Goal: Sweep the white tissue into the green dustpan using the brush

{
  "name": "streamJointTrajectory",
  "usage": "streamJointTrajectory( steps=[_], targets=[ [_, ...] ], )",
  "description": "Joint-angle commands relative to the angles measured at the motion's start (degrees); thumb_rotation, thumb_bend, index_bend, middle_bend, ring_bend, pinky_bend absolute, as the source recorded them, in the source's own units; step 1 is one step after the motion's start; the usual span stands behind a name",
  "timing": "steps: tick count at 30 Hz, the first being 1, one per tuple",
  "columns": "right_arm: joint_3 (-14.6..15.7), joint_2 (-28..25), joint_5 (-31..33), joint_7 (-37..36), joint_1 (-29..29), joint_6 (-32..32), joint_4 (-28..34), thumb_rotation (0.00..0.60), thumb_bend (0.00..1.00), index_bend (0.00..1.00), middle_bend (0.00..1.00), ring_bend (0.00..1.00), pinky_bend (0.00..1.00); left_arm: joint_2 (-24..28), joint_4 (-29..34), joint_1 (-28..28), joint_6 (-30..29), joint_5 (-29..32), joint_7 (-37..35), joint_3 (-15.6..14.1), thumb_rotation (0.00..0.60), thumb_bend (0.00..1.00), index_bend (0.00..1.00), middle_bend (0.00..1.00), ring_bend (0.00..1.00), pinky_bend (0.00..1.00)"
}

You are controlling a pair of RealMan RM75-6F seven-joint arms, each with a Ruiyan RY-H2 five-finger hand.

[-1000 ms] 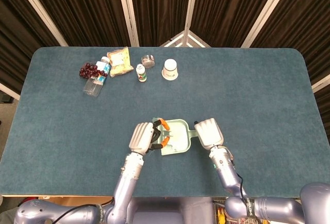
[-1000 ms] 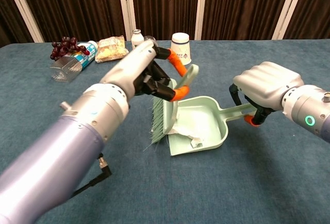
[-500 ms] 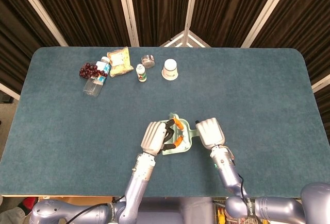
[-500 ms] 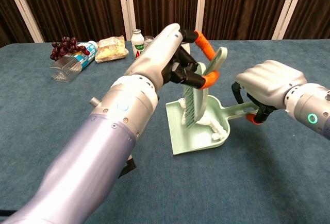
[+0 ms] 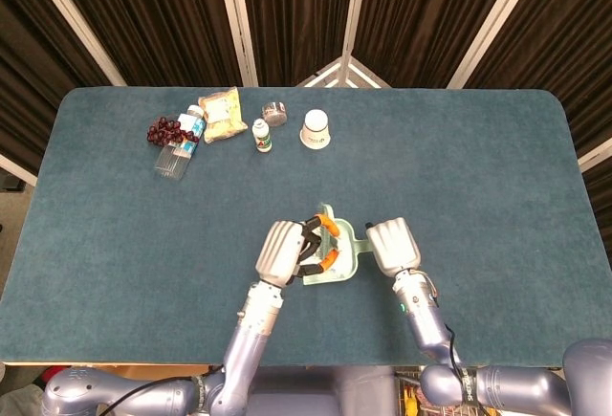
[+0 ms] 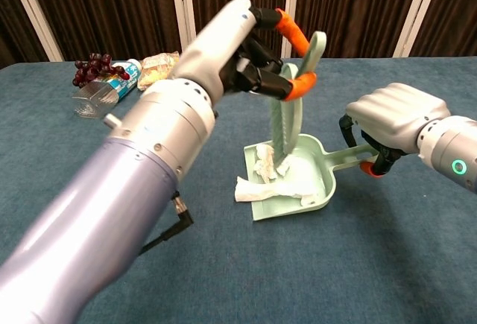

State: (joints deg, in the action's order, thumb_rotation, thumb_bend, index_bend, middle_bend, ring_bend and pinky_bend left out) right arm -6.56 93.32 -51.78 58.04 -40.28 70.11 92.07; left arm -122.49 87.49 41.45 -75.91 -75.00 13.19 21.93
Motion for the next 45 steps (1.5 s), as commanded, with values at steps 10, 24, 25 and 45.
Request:
streamJointTrajectory(
  steps=[10, 24, 25, 45],
  targets=[
    [0.3, -0.15, 0.54, 0.99, -0.15, 0.51, 1.12, 0.6, 0.38, 0.55, 0.81, 0.78, 0.84, 7.61, 7.36, -2.33, -0.84, -0.42, 0.91, 1.56, 0.6, 0.63, 0.77, 1.0, 1.0, 1.0],
    [0.69, 0.09, 1.44, 1.66, -0.16, 1.04, 1.56, 0.6, 0.39, 0.55, 0.81, 0.78, 0.84, 12.44, 9.93, -5.22, -0.32, 1.49, 1.2, -2.42, 0.6, 0.63, 0.77, 1.0, 1.0, 1.0],
    [0.78, 0.09, 1.49, 1.75, -0.19, 0.96, 1.5, 0.6, 0.39, 0.52, 0.81, 0.78, 0.84, 12.41, 9.85, -5.38, -0.42, 1.52, 1.16, -2.73, 0.6, 0.63, 0.77, 1.0, 1.0, 1.0],
    [1.12, -2.5, -0.09, 0.85, 0.59, 2.87, 3.03, 0.6, 0.39, 0.0, 0.81, 0.78, 0.84, 16.86, 10.27, -6.13, -0.63, -0.33, 2.86, -3.69, 0.6, 0.63, 0.77, 1.0, 1.0, 1.0]
  ],
)
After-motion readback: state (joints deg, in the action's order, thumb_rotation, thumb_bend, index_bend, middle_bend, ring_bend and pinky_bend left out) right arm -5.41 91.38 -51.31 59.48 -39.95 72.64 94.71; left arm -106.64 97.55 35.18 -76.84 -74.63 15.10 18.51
